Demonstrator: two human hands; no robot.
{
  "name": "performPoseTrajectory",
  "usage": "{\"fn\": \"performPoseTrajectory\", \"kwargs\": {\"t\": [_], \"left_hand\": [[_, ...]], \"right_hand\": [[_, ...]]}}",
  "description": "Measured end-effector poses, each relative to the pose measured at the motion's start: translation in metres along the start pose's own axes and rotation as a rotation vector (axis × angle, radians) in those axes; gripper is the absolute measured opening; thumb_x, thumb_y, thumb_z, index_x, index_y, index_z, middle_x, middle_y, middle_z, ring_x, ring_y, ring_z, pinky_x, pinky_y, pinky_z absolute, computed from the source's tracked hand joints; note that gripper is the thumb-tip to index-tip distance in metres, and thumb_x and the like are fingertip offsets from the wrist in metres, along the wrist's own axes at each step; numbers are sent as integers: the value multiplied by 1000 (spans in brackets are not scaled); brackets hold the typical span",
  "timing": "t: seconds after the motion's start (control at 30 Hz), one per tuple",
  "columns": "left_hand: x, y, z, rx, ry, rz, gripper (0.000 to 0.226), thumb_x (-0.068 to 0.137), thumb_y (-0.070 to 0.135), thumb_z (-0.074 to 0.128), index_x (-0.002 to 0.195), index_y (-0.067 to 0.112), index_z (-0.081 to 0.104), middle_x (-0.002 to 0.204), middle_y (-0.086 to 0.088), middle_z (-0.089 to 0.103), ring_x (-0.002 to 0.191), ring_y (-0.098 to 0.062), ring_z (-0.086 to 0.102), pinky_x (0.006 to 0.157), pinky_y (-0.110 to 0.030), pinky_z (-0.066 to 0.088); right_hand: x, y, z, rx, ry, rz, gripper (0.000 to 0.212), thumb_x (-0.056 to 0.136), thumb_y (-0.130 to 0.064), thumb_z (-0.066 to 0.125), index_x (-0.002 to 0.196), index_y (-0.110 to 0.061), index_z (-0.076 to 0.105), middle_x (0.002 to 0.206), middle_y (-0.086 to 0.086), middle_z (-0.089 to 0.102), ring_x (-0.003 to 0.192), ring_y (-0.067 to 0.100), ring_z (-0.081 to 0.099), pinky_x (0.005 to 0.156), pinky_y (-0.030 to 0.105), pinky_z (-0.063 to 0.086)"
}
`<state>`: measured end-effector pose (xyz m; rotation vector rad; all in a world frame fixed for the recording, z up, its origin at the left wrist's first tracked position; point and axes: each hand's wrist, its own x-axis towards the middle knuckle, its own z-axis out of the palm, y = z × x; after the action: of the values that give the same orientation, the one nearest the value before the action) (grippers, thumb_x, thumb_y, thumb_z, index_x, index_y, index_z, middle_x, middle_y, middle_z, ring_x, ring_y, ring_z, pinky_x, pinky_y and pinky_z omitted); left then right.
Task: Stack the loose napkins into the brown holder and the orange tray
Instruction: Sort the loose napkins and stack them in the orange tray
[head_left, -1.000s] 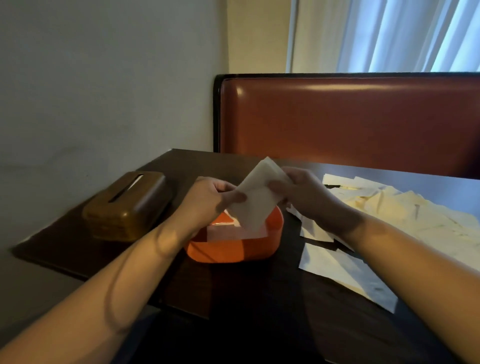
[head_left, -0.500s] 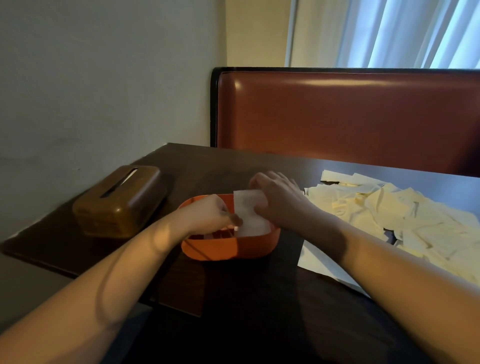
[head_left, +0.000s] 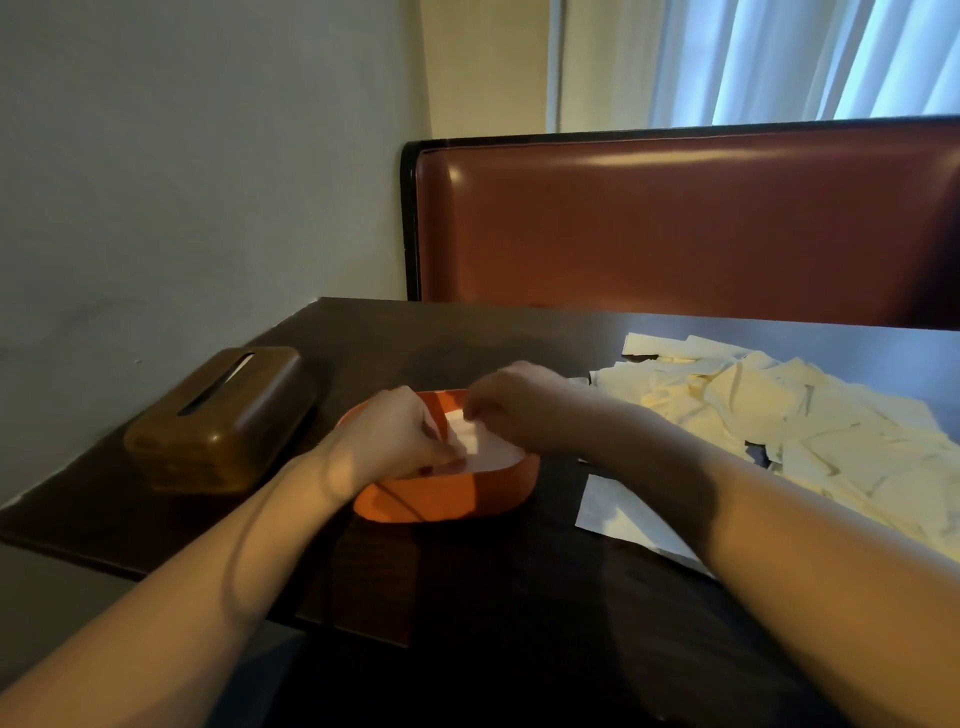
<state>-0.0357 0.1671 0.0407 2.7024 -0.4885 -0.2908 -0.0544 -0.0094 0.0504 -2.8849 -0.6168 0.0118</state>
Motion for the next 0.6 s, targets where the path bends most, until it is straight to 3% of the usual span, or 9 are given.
{"fn": "performPoseTrajectory", "kwargs": {"t": [0.07,0.13,0.2,0.27,0.33,0.4,0.47,0.53,0.6], "left_hand": [[-5,12,-3,3,197,6,28,90,48,62,75,25,68,70,7,67,66,-2,64,73,-27,54],[-13,33,-1,2,328,43,25,94,48,57,79,28,61,74,8,63,69,-3,60,67,-25,49],[-24,58,7,-19,356,237,18,95,45,55,87,30,61,82,13,60,75,-1,57,64,-19,42],[-31,84,19,3,270,530,12,95,37,59,98,28,66,92,15,59,84,0,57,69,-12,42],[-28,109,36,69,70,681,17,93,30,64,108,24,68,104,12,63,91,1,58,73,-9,44],[-15,126,53,139,-110,622,31,91,31,68,120,26,63,114,13,59,97,1,52,75,-10,41],[1,136,65,171,-255,505,50,84,39,74,129,28,56,123,13,53,107,-3,49,87,-19,44],[13,142,73,207,-366,418,64,76,47,79,132,29,53,125,11,51,110,-6,50,95,-30,49],[19,145,75,163,-428,356,66,73,47,82,129,28,53,117,11,54,104,-6,54,92,-32,53]], "right_hand": [[-20,16,-10,153,189,-13,19,99,-17,54,115,-20,64,106,-6,63,92,5,62,82,24,55],[-43,38,-17,214,344,-4,16,98,-17,56,110,-19,66,99,-9,65,88,2,64,80,21,56],[-62,64,-21,212,361,24,15,96,-13,59,107,-19,67,97,-9,67,84,-3,64,81,19,56],[-81,87,-26,222,230,119,11,93,-14,66,98,-23,68,93,-8,69,80,-4,64,82,26,58],[-105,105,-31,218,77,194,4,86,-25,75,87,-23,72,84,-8,72,77,4,67,78,34,59],[-126,111,-33,148,-42,255,15,79,-38,80,86,-26,74,82,-11,71,76,4,66,72,29,56],[-140,112,-28,125,-183,326,26,74,-46,82,91,-30,72,86,-17,68,80,-1,63,70,19,49],[-148,116,-19,120,-310,392,38,67,-53,85,93,-32,66,92,-18,63,87,4,59,73,23,47],[-152,119,-8,95,-385,405,42,64,-57,85,89,-30,63,90,-15,60,83,5,55,69,25,45]]}}
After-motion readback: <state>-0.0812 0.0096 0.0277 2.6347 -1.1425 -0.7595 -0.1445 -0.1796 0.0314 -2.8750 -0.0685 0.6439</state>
